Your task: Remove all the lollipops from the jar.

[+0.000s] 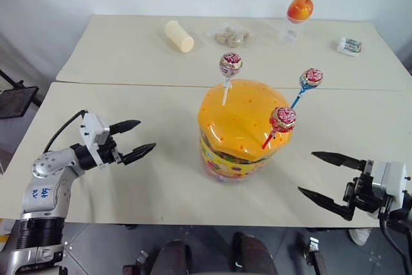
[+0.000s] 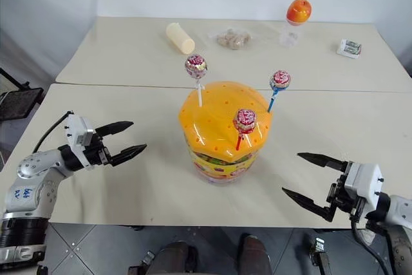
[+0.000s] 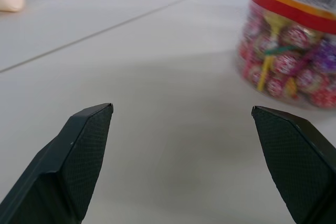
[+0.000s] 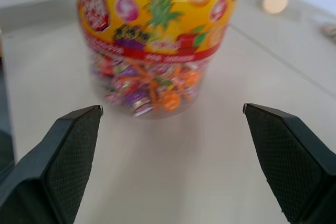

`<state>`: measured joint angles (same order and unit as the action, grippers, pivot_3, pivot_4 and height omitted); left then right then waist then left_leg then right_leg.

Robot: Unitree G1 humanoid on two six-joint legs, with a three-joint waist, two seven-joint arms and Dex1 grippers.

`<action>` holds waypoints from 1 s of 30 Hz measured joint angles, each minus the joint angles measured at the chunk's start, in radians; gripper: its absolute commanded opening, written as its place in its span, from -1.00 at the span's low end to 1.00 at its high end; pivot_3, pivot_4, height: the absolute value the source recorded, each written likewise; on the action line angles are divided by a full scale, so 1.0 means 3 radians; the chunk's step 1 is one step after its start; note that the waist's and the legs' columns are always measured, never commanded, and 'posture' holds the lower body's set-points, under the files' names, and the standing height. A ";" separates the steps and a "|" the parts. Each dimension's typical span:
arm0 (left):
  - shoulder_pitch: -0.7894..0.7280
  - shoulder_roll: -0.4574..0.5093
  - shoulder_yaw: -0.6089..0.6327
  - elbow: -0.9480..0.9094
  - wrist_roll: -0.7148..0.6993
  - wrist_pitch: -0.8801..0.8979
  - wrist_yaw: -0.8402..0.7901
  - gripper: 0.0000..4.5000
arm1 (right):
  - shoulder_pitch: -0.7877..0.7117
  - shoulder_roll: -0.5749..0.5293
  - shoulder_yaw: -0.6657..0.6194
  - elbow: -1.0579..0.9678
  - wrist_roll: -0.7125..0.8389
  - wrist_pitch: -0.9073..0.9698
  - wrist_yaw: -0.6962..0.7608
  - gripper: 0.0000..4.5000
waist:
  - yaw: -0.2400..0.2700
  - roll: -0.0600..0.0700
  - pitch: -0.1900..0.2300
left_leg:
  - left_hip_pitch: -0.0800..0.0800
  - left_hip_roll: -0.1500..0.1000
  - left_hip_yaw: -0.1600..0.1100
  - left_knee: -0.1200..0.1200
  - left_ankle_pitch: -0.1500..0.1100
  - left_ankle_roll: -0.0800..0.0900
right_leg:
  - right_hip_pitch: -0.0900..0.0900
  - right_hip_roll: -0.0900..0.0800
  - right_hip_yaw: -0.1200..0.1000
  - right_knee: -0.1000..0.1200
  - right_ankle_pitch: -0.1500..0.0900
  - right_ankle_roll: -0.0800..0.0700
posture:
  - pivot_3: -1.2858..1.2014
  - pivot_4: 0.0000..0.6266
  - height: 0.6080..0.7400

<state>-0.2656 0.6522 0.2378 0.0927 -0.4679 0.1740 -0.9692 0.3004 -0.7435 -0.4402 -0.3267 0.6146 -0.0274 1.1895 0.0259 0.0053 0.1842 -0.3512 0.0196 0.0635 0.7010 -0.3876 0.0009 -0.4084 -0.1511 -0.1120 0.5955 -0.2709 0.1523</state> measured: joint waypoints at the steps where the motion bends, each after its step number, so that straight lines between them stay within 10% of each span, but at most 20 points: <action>1: -0.0018 0.0000 -0.0001 0.0005 0.0000 0.0003 0.0007 0.99 | 0.0026 -0.0001 -0.0002 -0.0008 -0.0001 0.0000 0.0016 1.00 | -0.0004 0.0000 0.0000 | 0.0000 0.0000 0.0000 0.0000 0.0000 0.0000 | 0.0000 0.0000 0.0000 0.0000 0.0000 0.0000 | 0.03 -0.52 1.00; 8: -0.0025 0.0313 0.0049 0.0012 -0.0440 0.0465 -0.0625 0.99 | 0.0260 0.0224 -0.0500 -0.0378 0.0250 -0.0029 -0.0324 1.00 | -0.0013 0.0000 0.0000 | 0.0002 0.0004 0.0001 -0.0001 0.0000 0.0000 | -0.0001 0.0002 0.0000 0.0003 0.0000 0.0000 | 0.03 -0.52 1.00; 17: -0.1391 0.0250 0.0266 0.0449 -0.1239 0.1341 -0.0926 0.99 | 0.0497 0.0461 -0.0935 -0.1449 0.1529 0.0268 -0.0985 1.00 | -0.0003 -0.0014 -0.0008 | 0.0000 0.0002 -0.0006 0.0008 0.0000 0.0000 | 0.0003 0.0002 0.0000 0.0006 0.0002 0.0001 | 0.03 -0.52 1.00; 30: -0.2611 -0.0273 -0.0736 0.0889 -0.1059 0.1742 -0.1776 0.99 | 0.1021 0.0629 -0.0967 -0.2302 0.1650 0.0159 -0.1225 1.00 | 0.0003 -0.0031 -0.0014 | -0.0004 -0.0001 -0.0004 0.0007 -0.0002 0.0002 | 0.0002 0.0004 0.0001 0.0001 0.0002 0.0002 | 0.03 -0.52 1.00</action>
<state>-1.0488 0.5702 0.0169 0.3593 -0.7857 0.6965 -1.5019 0.6069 -0.5547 -0.7302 -1.0174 1.1097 0.0204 0.8218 0.0267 -0.0041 0.1801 -0.3523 0.0194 0.0622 0.7031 -0.3880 0.0017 -0.4078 -0.1498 -0.1117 0.5959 -0.2702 0.1528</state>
